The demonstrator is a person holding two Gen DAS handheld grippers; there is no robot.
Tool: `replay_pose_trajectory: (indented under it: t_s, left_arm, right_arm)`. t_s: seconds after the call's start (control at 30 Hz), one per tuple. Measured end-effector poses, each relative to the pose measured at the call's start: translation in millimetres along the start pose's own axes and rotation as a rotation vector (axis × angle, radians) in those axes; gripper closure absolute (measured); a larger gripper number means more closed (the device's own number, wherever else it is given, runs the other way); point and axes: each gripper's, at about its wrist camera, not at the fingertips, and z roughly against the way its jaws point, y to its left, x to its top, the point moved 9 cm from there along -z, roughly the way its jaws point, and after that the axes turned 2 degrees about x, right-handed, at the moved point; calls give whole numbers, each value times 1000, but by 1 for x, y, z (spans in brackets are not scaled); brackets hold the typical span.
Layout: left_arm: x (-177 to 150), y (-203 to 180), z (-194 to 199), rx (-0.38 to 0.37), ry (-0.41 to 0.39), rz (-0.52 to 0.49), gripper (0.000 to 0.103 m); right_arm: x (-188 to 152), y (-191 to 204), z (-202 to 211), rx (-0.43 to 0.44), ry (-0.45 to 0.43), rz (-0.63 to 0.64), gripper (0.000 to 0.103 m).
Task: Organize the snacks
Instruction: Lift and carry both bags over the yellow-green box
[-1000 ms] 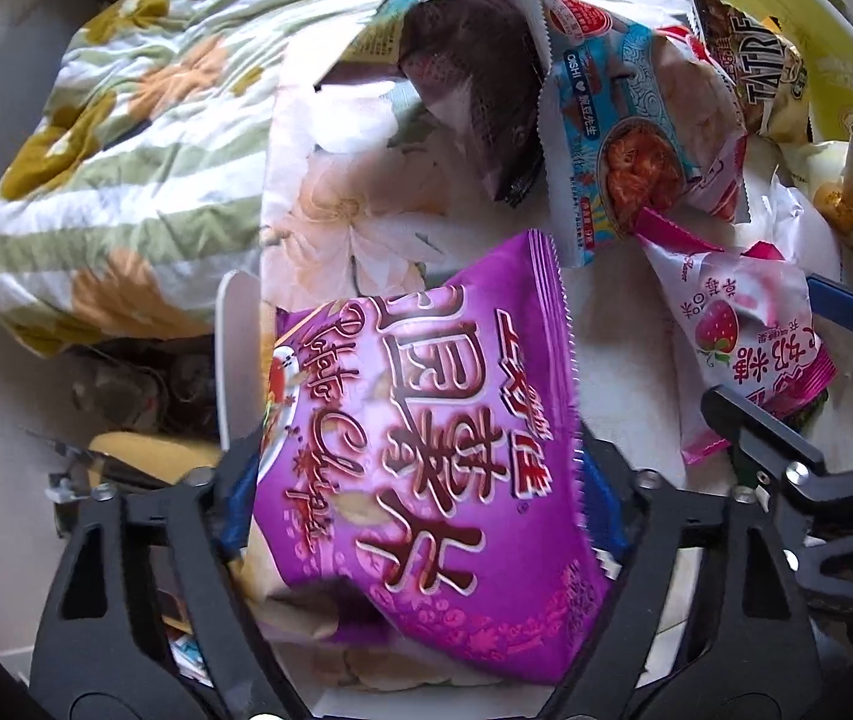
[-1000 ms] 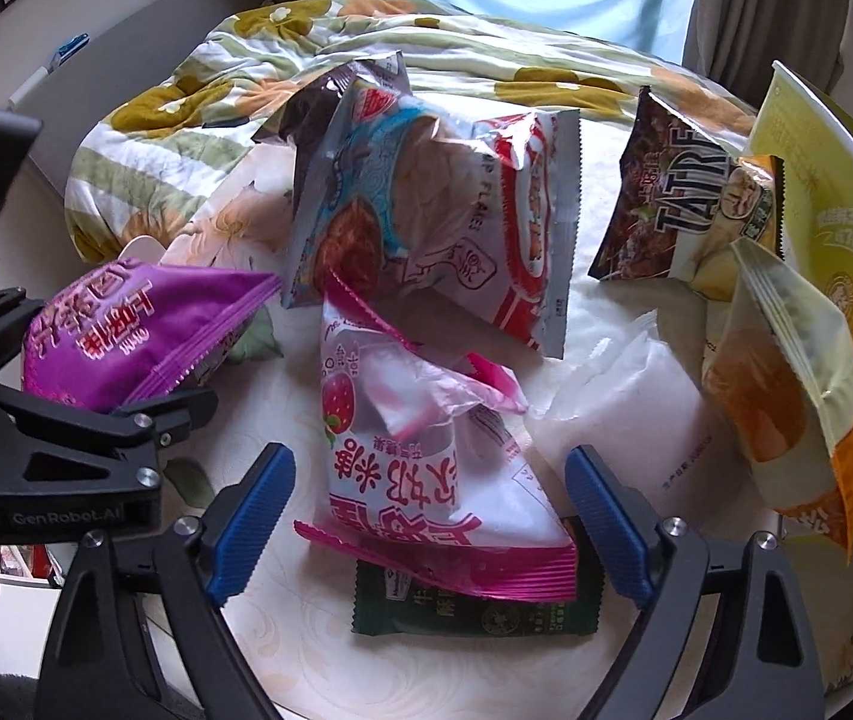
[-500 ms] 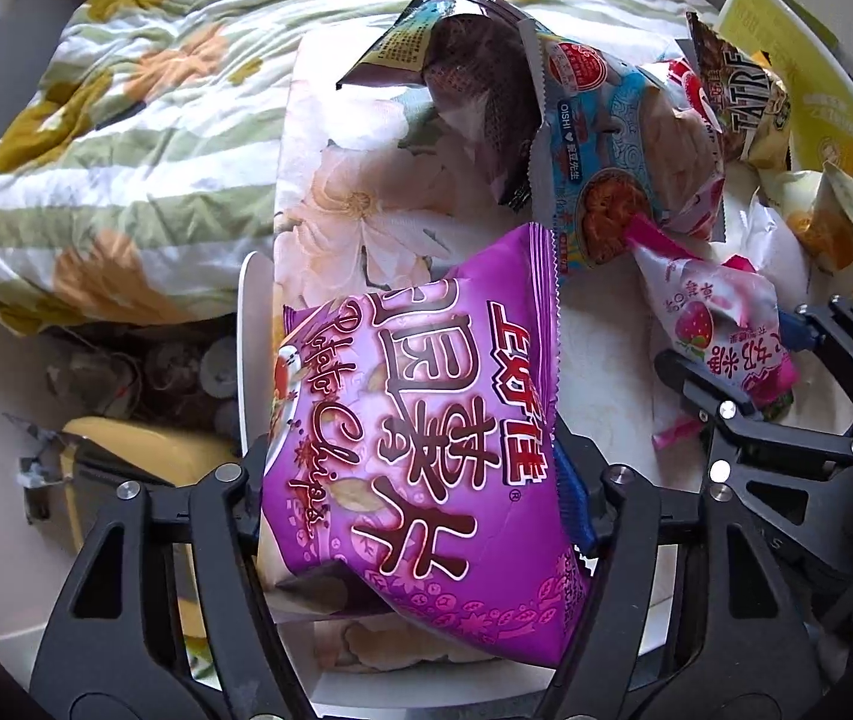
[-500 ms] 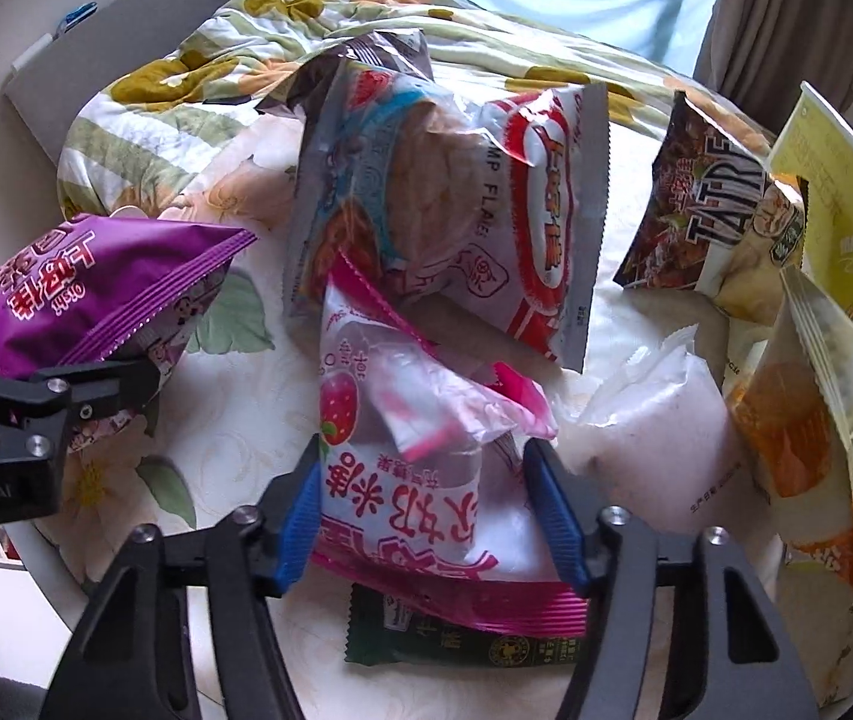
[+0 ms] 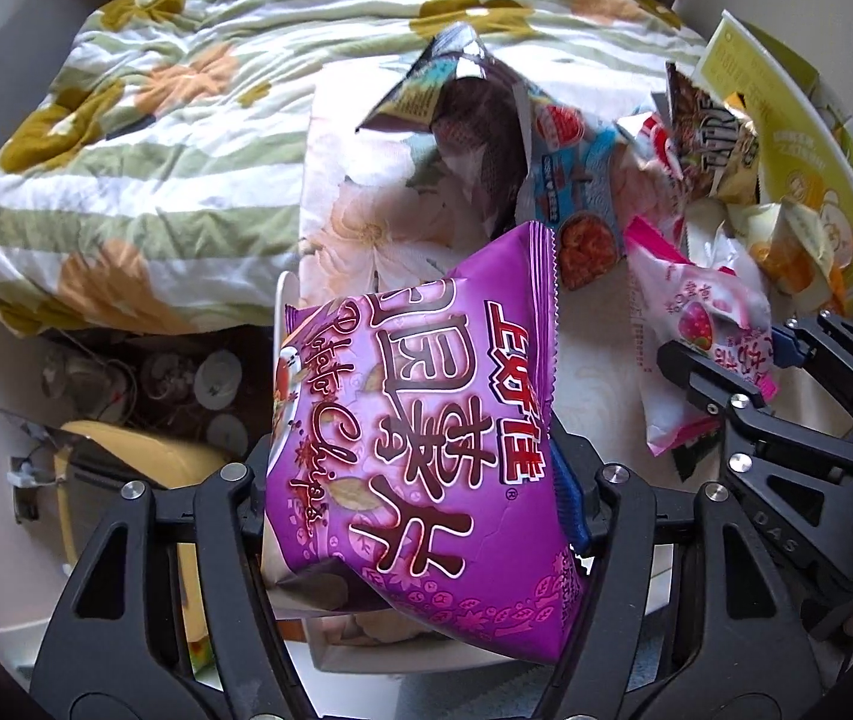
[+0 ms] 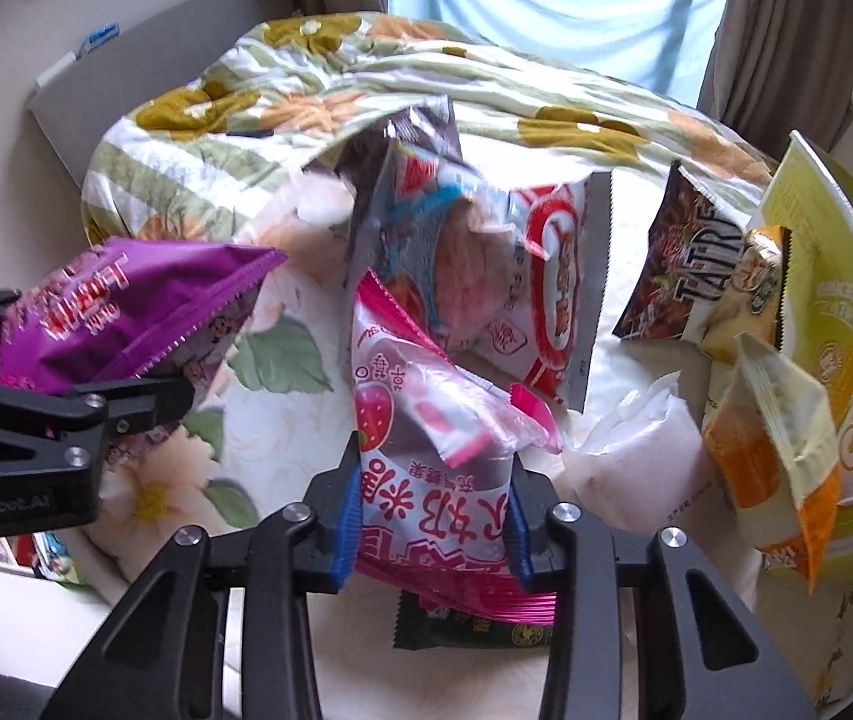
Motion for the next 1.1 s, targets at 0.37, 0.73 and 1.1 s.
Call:
replay_pose_trajectory:
  t_s: [0.37,0.73,1.1]
  left_arm:
    - [41,-9,69,-69,-135,-39,40]
    - [121,-99,138,-97,-325,-150,40]
    - [201,-249,137,-149,-378,-167,40]
  right_arm:
    - [26,-11,84,-48,-133,-55,67]
    - [66,-88,181,-81,-314,-105,67]
    - [79,-227,214,-111,-348,-118,67]
